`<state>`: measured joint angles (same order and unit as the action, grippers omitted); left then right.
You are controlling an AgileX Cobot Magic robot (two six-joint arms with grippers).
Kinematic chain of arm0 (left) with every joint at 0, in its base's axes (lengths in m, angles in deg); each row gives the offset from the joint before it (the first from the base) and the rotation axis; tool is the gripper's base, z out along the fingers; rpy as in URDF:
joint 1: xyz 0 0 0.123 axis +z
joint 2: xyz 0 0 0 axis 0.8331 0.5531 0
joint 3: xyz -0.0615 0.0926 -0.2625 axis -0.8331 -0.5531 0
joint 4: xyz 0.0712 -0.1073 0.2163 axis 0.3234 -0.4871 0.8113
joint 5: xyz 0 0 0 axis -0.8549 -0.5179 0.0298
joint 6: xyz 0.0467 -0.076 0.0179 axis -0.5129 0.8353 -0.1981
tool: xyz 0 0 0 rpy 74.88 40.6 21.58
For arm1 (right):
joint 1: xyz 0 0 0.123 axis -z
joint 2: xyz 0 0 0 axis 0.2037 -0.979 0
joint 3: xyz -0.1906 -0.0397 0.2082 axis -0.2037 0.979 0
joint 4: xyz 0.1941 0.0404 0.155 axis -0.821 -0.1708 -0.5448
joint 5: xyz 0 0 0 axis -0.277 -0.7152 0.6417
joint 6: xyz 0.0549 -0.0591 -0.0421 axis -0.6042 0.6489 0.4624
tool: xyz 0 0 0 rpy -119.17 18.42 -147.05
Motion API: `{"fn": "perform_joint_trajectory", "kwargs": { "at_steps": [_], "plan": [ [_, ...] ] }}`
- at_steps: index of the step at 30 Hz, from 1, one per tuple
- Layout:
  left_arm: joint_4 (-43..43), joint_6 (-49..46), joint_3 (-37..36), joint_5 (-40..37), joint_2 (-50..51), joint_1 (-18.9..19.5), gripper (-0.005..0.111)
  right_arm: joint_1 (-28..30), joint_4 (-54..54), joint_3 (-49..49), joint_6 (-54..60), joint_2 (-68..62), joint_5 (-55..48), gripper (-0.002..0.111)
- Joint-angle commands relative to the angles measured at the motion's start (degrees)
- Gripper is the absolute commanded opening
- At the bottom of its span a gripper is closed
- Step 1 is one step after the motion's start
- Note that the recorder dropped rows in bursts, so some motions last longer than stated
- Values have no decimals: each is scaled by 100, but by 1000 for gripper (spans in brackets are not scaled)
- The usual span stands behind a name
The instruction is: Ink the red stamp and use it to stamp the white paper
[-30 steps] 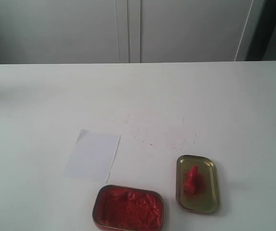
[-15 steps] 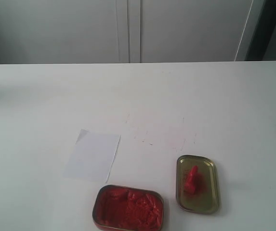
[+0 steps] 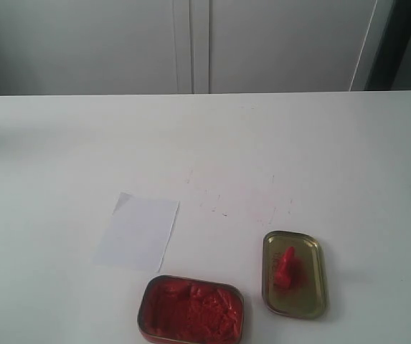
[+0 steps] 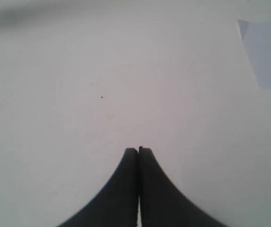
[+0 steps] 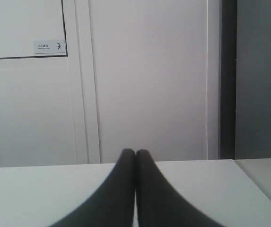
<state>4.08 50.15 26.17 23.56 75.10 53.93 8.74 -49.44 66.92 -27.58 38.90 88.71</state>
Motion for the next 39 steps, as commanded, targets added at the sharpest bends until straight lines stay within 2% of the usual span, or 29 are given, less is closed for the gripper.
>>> {"fn": "perform_joint_trajectory", "kwargs": {
  "at_steps": [1,9,20,30,39],
  "plan": [
    [20,0,-55,-97,-26,-1,0,32,44,23,4,23,97,0],
    [20,0,-55,-97,-26,-1,0,32,44,-206,14,23,-144,0],
    [20,0,-55,-97,-26,-1,0,32,54,-1606,14,-71,-1936,0],
    [20,0,-55,-97,-26,-1,0,32,25,-3050,-18,-1481,-3366,0],
    [20,0,-55,-97,-26,-1,0,32,-512,-3882,-37,-2897,-4331,0]
  ]
}}
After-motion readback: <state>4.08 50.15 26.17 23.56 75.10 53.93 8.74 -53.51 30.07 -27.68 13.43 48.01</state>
